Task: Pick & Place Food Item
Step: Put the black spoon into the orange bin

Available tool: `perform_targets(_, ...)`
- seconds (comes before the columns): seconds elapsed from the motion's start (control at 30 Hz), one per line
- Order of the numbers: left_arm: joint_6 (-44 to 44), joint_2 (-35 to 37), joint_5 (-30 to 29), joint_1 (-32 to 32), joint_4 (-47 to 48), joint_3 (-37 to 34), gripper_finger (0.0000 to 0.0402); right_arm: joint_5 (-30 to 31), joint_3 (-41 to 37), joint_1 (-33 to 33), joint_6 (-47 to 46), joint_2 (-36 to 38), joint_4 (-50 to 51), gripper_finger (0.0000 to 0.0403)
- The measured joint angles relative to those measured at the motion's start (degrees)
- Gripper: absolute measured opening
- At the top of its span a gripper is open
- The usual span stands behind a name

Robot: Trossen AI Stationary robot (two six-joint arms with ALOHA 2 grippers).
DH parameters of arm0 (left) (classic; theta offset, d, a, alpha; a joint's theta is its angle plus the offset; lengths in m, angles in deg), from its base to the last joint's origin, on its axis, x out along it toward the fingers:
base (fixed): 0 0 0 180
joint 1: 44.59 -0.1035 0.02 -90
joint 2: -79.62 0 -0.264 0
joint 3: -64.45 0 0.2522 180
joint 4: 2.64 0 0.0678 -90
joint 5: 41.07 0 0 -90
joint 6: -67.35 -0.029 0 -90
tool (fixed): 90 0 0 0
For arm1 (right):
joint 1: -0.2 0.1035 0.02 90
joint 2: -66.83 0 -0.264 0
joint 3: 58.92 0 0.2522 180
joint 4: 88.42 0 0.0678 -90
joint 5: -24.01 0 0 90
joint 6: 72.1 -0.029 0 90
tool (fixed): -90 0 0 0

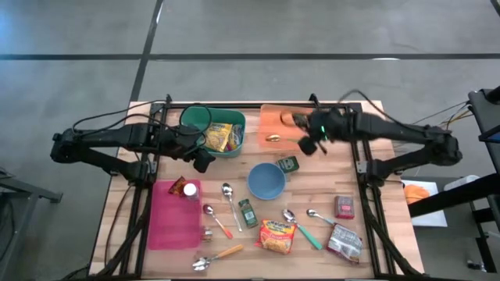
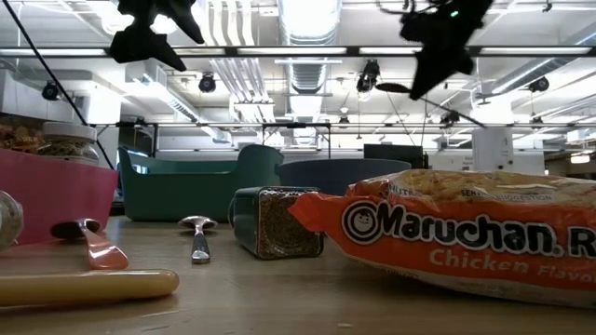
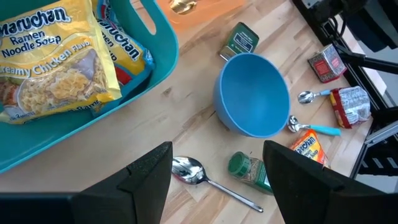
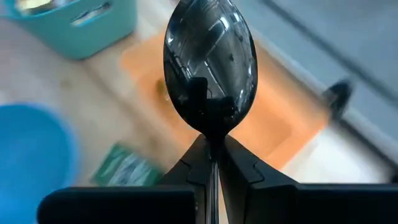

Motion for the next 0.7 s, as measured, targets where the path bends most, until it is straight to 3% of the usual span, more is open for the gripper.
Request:
perform_targets(0.13, 0.0, 0.0, 0.0, 0.0, 0.0, 0.0, 0.0251, -11.3, 4.6, -9.8, 15.2, -6.3, -4.5, 0.0013)
perform_targets(0.27, 0.1, 0.0, 0.0, 0.0, 0.0, 0.0, 0.0251, -19.9, 8.6, -16.2, 22.0, -14.6, -4.8, 0.0013)
perform_targets(0.5, 0.2, 0.0, -0.2, 0.0, 0.0, 0.0, 0.0251, -21.2, 13.0, -16.8, 32.7, -27.5, -4.7, 0.0012)
perform_targets(0.7, 0.3, 0.0, -0.2, 0.0, -0.1, 0.0, 0.0251, -24.2, 13.8, -16.1, 40.0, -33.7, -3.9, 0.0012)
